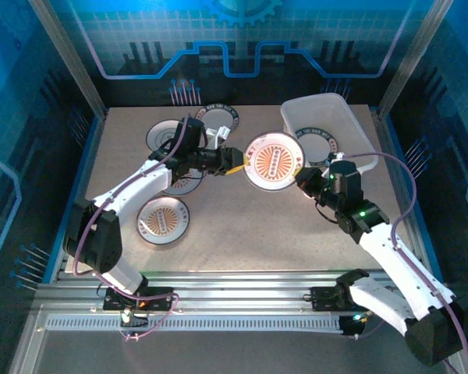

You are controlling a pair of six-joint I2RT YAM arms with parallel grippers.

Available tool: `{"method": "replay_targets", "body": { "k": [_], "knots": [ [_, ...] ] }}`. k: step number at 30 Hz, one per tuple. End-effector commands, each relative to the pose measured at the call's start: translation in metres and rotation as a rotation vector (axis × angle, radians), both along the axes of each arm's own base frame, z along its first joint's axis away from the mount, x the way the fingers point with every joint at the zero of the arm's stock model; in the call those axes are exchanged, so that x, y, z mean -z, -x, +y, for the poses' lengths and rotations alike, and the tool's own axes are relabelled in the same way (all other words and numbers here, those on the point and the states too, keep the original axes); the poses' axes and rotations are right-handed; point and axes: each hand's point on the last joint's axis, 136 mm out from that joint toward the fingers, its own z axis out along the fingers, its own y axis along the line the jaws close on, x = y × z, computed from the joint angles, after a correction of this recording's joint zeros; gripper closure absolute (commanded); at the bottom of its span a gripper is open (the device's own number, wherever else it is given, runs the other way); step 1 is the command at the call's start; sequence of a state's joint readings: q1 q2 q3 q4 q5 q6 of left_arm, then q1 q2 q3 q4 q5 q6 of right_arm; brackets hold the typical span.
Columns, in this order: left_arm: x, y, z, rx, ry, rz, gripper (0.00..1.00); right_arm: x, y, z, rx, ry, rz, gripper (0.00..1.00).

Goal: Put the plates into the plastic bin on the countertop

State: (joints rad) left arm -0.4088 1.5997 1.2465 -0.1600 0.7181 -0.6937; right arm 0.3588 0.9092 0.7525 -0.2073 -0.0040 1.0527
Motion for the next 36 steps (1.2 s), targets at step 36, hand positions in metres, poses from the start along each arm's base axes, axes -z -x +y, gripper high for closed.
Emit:
{"method": "replay_targets", "body": {
  "k": [36],
  "knots": [
    [-0.027, -0.062, 0.046, -0.234, -0.171, -0.081, 0.17, -0.044, -0.103, -0.136, 0.524, -0.116, 0.017, 1.00]
  ]
}}
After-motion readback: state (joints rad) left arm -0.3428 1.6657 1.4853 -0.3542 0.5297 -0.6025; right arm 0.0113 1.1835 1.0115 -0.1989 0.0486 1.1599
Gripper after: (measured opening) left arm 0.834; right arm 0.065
